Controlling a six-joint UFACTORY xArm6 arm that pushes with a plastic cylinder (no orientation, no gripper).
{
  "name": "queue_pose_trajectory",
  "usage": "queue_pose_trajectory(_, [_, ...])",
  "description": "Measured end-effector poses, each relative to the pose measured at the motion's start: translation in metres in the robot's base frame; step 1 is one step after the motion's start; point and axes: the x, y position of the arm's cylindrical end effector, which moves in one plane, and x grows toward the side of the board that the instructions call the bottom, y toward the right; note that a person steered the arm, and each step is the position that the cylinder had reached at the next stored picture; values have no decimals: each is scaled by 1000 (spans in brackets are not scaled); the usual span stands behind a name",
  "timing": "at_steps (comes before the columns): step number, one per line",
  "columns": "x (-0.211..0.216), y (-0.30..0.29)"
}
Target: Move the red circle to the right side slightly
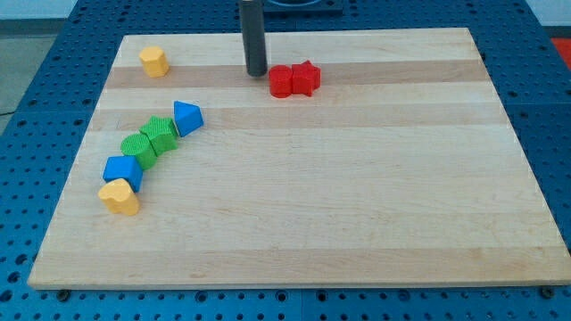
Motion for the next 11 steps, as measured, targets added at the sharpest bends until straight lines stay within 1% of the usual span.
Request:
queue_pose_trajectory(1, [26,-8])
queue_pose_trajectory(2, [65,3])
queue_pose_trajectory(3, [66,26])
queue_pose_trajectory(4, [56,42])
queue_pose_trajectory(5, [54,42])
queue_pose_trajectory(6, [55,27])
queue_pose_trajectory(7, [35,9])
queue_pose_trajectory(8, [4,11])
queue_pose_trajectory(10, [8,28])
queue_pose_trajectory(11, [20,31])
